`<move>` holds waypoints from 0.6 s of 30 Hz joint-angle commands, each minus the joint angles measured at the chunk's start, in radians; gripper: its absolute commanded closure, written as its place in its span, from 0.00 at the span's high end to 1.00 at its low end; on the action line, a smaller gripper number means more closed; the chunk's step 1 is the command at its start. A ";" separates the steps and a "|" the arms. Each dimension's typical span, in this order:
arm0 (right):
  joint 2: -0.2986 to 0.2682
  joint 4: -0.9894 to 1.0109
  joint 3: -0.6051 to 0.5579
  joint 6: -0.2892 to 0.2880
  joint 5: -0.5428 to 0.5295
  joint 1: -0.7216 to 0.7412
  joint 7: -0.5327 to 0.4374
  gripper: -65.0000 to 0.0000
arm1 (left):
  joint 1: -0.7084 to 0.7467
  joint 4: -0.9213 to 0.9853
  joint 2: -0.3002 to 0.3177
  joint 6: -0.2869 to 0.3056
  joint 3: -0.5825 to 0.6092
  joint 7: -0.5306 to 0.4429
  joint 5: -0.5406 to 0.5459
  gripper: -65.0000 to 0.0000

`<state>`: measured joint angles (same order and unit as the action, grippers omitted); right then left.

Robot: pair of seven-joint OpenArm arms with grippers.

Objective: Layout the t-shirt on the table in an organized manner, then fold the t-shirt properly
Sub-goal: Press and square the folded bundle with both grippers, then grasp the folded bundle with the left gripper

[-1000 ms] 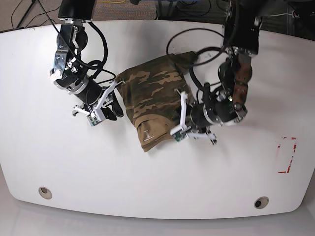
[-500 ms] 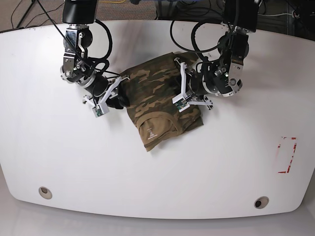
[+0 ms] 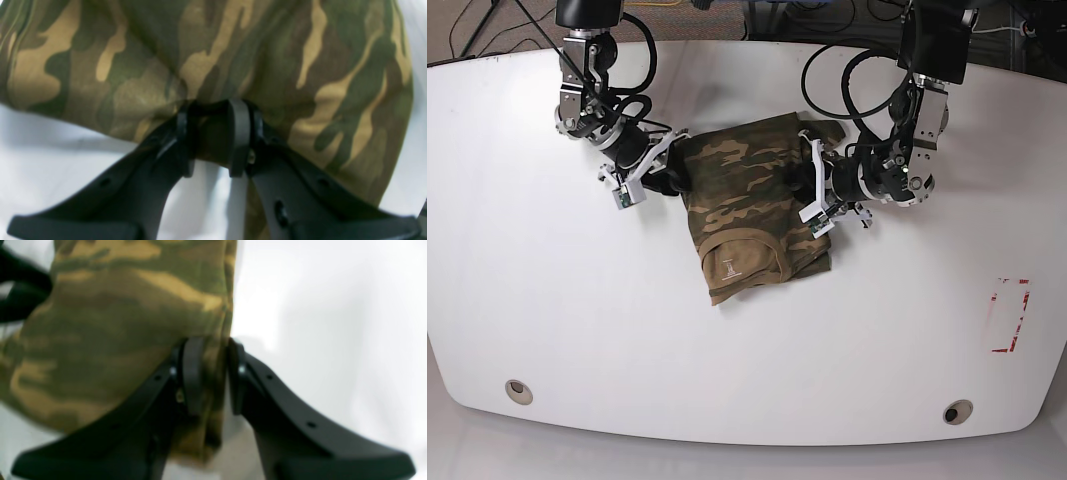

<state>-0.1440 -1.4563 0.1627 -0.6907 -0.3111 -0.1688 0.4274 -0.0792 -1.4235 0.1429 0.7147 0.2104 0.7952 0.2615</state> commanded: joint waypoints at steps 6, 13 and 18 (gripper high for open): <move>0.031 -0.129 0.002 -0.007 0.003 -0.059 0.008 0.19 | -0.058 -0.004 0.030 -0.017 -0.001 0.040 -0.041 0.21; 0.036 -0.235 0.007 -0.007 0.003 -0.090 0.043 0.19 | -0.104 -0.066 0.034 -0.017 -0.001 0.088 -0.040 0.21; 0.036 -0.320 0.051 -0.007 0.002 -0.091 0.118 0.19 | -0.127 -0.179 0.031 -0.017 -0.004 0.155 -0.040 0.21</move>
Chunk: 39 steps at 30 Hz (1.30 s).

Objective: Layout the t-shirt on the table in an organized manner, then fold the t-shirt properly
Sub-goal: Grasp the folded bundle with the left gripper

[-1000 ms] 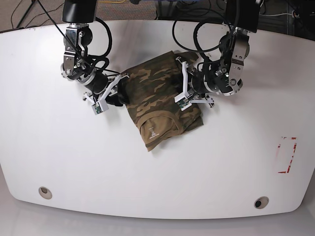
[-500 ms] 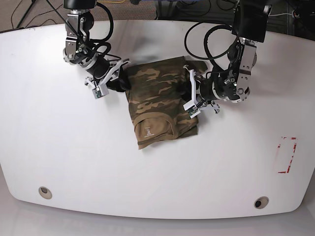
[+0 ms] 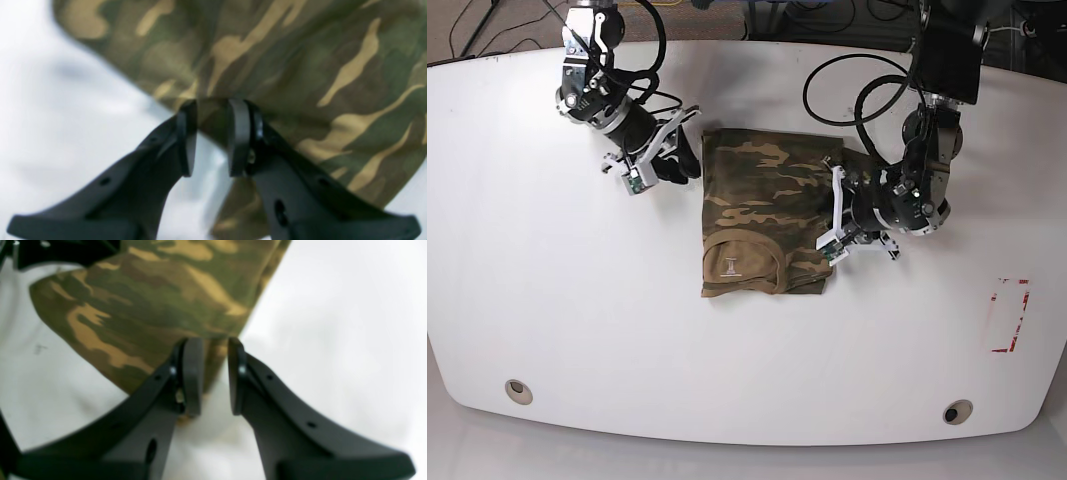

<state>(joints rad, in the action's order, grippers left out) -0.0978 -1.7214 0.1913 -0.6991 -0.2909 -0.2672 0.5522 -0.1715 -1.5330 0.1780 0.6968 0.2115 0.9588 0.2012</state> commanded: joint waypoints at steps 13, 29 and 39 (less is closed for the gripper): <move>-0.010 -0.191 0.101 0.001 -0.018 0.010 0.047 0.19 | -0.010 -0.294 -0.096 -0.050 -0.044 -0.044 -0.024 0.21; -0.044 -0.188 0.109 0.001 -0.018 0.004 0.047 0.19 | 0.160 -0.074 -0.262 -0.523 0.148 -0.674 -0.351 0.22; -0.039 -0.185 0.152 0.001 -0.026 0.004 0.047 0.19 | 0.165 0.223 -0.277 -0.670 0.207 -0.818 -0.428 0.22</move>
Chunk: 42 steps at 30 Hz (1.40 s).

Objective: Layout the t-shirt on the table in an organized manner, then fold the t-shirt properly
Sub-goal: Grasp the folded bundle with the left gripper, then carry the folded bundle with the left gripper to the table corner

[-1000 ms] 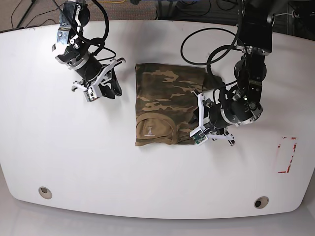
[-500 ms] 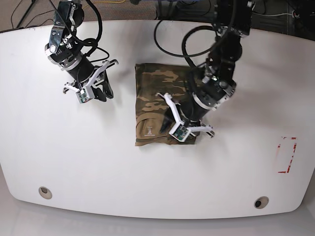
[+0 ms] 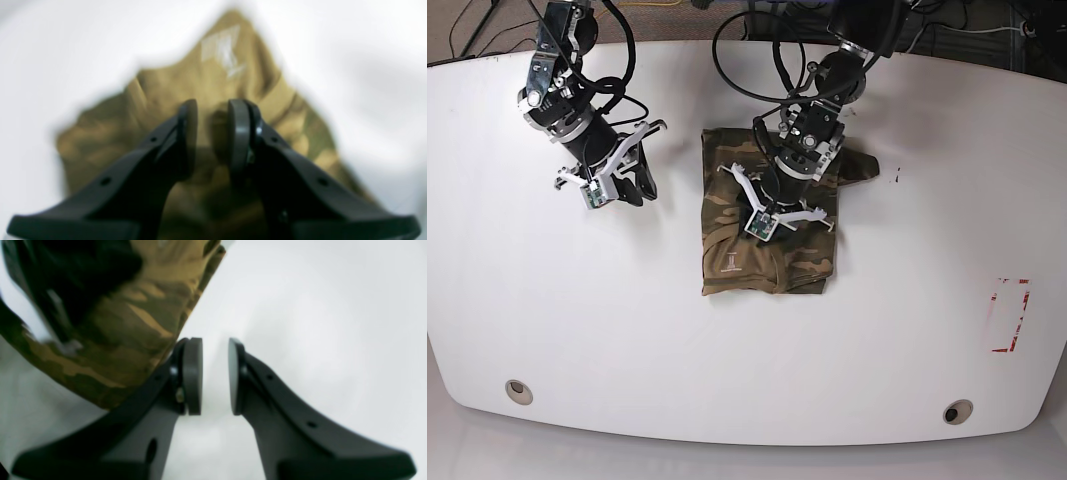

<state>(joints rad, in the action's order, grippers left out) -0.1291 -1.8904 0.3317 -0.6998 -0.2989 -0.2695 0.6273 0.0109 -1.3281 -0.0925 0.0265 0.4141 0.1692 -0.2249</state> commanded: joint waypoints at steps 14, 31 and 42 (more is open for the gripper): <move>-0.008 -0.019 0.080 0.002 -0.019 0.006 -0.028 0.19 | 0.024 0.141 0.244 0.134 -0.008 -0.044 0.002 0.22; -0.008 -0.021 0.103 0.002 -0.019 0.006 -0.028 0.19 | 0.151 0.100 0.532 0.431 -0.292 -0.043 0.002 0.22; -0.007 -0.021 0.100 0.002 -0.021 0.006 -0.028 0.19 | 0.192 0.104 0.638 0.571 -0.492 -0.043 0.002 0.22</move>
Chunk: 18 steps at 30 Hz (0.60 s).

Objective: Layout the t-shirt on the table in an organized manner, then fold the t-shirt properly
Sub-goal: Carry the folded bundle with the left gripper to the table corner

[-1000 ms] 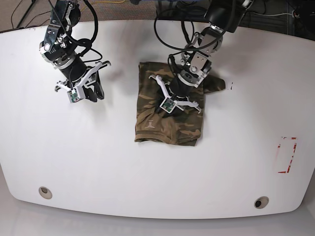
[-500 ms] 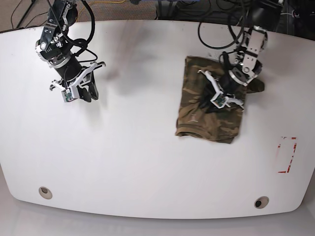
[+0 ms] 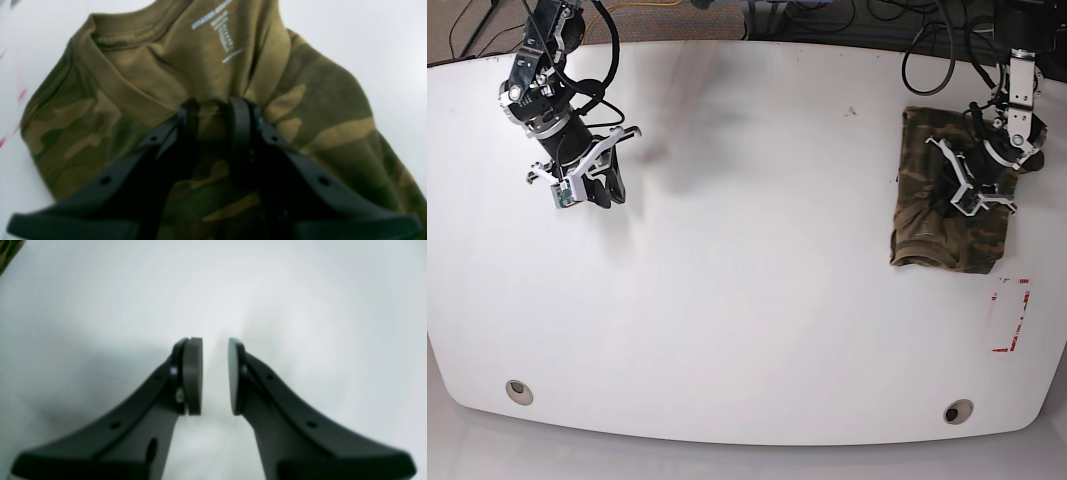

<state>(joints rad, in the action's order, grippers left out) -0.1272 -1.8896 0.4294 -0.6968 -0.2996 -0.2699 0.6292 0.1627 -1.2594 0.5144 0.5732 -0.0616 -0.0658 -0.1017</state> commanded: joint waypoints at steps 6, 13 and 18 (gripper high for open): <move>-0.009 -0.021 0.003 -0.001 -0.020 0.007 -0.030 0.19 | 0.045 0.036 0.068 0.078 -0.083 0.194 -0.122 0.22; -0.009 -0.021 0.003 -0.001 -0.020 0.007 -0.030 0.19 | 0.047 0.065 0.125 0.100 -0.090 0.194 -0.122 0.22; -0.012 -0.021 0.007 -0.001 -0.060 0.005 -0.030 0.19 | 0.045 0.099 0.157 0.100 -0.091 0.194 -0.120 0.22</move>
<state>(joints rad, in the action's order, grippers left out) -0.1272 -1.8896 0.4301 -0.6964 -0.3195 -0.2699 0.6292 0.1856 -1.1954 0.6464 0.6529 -0.1547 -0.0048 -0.1326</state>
